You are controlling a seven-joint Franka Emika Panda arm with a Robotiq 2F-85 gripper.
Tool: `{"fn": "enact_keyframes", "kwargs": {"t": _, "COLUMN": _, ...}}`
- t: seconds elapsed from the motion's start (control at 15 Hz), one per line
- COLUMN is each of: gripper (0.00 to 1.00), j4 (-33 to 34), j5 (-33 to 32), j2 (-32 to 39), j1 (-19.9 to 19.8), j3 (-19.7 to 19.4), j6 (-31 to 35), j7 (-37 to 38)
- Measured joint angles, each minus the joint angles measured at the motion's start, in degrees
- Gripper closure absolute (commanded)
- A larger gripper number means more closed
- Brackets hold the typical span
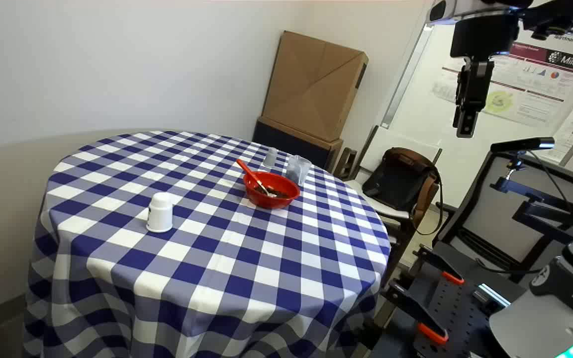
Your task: Pour some of the contents of the jar into the bowl
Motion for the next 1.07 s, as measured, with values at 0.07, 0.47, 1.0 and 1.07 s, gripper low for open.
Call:
{"fn": "enact_keyframes", "kwargs": {"t": 0.07, "gripper": 0.0, "j4": 0.0, "j5": 0.0, "j2": 0.0, "j1": 0.0, "j3": 0.0, "j6": 0.0, "j7": 0.0}}
{"fn": "enact_keyframes", "kwargs": {"t": 0.47, "gripper": 0.0, "j4": 0.01, "j5": -0.55, "j2": 0.02, "j1": -0.03, "j3": -0.04, "j6": 1.13, "j7": 2.02}}
{"fn": "enact_keyframes", "kwargs": {"t": 1.0, "gripper": 0.0, "j4": 1.34, "j5": -0.08, "j2": 6.97, "j1": -5.37, "j3": -5.47, "j6": 20.05, "j7": 8.11}}
{"fn": "enact_keyframes", "kwargs": {"t": 1.07, "gripper": 0.0, "j4": 2.05, "j5": 0.09, "j2": 9.15, "j1": -6.02, "j3": -6.77, "j6": 22.54, "j7": 7.94}}
